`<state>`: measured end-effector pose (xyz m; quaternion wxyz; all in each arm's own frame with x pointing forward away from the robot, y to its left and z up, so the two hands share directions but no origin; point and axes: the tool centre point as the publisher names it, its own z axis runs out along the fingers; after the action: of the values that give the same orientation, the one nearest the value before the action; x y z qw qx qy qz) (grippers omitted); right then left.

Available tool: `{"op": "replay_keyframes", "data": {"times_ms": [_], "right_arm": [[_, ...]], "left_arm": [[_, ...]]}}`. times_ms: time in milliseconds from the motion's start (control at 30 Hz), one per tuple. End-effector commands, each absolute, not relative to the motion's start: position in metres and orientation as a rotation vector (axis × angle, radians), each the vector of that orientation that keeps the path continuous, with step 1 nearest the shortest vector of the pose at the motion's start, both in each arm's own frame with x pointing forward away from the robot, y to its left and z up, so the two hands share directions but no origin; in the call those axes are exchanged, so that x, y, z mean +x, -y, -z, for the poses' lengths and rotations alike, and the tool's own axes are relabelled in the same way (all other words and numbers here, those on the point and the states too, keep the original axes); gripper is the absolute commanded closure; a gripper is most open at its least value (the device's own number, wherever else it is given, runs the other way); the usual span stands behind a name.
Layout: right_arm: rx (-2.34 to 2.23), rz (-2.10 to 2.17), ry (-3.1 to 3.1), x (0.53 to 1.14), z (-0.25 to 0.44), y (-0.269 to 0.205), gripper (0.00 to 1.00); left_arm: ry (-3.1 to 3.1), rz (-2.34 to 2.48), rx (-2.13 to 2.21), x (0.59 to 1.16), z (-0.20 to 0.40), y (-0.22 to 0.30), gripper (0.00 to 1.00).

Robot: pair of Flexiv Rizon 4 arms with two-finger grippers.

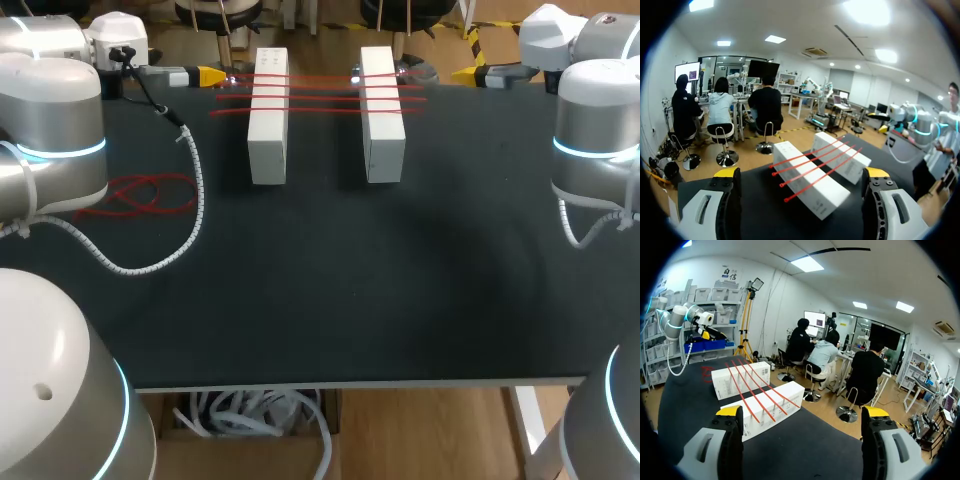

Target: Grab the tape and strap the tape.

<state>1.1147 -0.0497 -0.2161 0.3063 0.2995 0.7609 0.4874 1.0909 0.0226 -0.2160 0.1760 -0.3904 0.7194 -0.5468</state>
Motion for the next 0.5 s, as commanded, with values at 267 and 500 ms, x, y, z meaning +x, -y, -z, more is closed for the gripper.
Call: {"op": "replay_keyframes", "data": {"times_ms": [267,500], "right_arm": [[0.792,-1.292,-2.011,1.1143,0.2165,0.0500,0.00],[0.792,-1.292,-2.011,1.1143,0.2165,0.0500,0.00]], "left_arm": [[-2.032,1.551,-1.104,1.0908,0.2172,-0.0223,0.00],[-2.106,1.574,-0.987,1.0912,0.2201,-0.0194,0.00]]}}
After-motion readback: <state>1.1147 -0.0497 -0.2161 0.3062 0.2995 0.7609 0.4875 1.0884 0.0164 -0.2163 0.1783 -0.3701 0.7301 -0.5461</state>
